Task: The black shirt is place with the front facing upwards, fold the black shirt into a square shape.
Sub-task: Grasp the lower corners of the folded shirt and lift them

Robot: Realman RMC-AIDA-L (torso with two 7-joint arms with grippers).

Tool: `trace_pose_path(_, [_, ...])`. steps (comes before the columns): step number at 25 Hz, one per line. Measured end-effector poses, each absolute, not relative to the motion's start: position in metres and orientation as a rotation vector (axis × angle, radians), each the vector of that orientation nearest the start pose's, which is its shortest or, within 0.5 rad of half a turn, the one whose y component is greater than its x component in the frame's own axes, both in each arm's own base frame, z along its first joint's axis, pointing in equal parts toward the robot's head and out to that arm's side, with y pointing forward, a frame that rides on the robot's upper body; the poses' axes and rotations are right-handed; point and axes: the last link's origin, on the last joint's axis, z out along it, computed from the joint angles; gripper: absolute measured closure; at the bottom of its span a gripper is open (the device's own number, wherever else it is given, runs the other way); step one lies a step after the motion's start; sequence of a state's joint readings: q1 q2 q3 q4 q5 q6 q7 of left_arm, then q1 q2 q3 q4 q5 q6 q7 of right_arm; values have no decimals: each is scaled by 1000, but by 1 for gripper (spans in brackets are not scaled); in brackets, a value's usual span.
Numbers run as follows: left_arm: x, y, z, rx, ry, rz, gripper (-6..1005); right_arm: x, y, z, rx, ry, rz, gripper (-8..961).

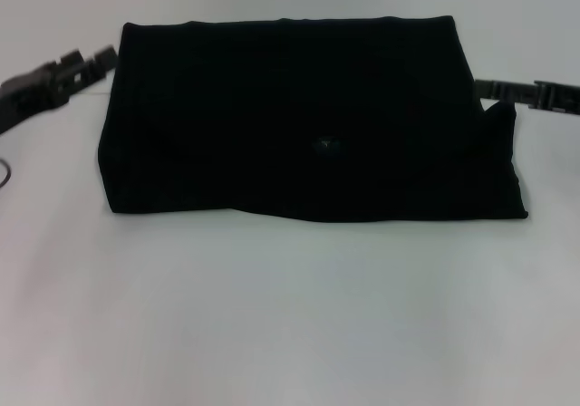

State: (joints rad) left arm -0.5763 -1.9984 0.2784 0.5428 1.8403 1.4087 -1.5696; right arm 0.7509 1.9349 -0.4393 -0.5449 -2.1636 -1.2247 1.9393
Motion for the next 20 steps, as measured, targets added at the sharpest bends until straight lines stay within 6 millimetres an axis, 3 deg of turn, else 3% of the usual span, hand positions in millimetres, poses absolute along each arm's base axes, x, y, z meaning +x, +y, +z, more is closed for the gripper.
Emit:
trace_pose_path(5, [-305,352,86,-2174,-933,-964,137,274,414,68,-2232,1304,705,63])
trace_pose_path(9, [-316,345,81,-2207,-948,-834,138,276,409,60,-2226,1337,729,57])
trace_pose_path(20, [-334,361,46,-2300,-919,-370,138,269,415,63,-2183,1347,811,61])
